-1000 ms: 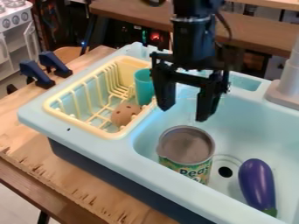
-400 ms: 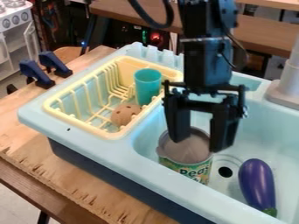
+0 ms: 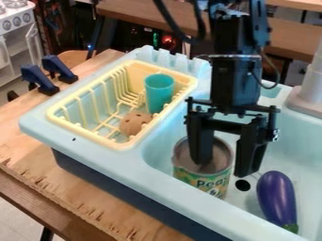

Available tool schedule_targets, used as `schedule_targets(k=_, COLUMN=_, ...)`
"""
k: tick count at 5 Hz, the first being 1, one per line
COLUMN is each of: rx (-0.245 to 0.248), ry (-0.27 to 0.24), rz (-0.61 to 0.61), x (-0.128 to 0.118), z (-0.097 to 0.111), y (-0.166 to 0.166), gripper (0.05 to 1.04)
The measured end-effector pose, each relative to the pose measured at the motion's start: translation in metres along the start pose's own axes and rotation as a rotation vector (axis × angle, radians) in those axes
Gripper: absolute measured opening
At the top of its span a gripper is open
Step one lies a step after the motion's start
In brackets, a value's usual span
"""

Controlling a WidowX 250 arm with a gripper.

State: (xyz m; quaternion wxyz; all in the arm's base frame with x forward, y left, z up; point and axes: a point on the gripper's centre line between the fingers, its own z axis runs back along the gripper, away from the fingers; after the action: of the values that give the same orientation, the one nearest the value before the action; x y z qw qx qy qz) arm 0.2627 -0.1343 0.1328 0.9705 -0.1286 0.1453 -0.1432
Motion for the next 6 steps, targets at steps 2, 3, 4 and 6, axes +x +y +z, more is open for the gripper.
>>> schedule_targets(k=2, rx=0.054, ry=-0.010, rz=0.022, x=0.035, z=0.008, y=0.011, gripper=1.003)
schedule_targets(k=3, rx=0.080, ry=-0.030, rz=0.015, x=0.050, z=0.013, y=0.014, gripper=1.003)
schedule_targets(k=4, rx=0.095, ry=-0.027, rz=0.010, x=0.055, z=0.014, y=0.016, gripper=1.003)
schedule_targets(k=6, rx=0.086, ry=-0.043, rz=-0.028, x=0.046, z=0.018, y=0.019, gripper=1.002)
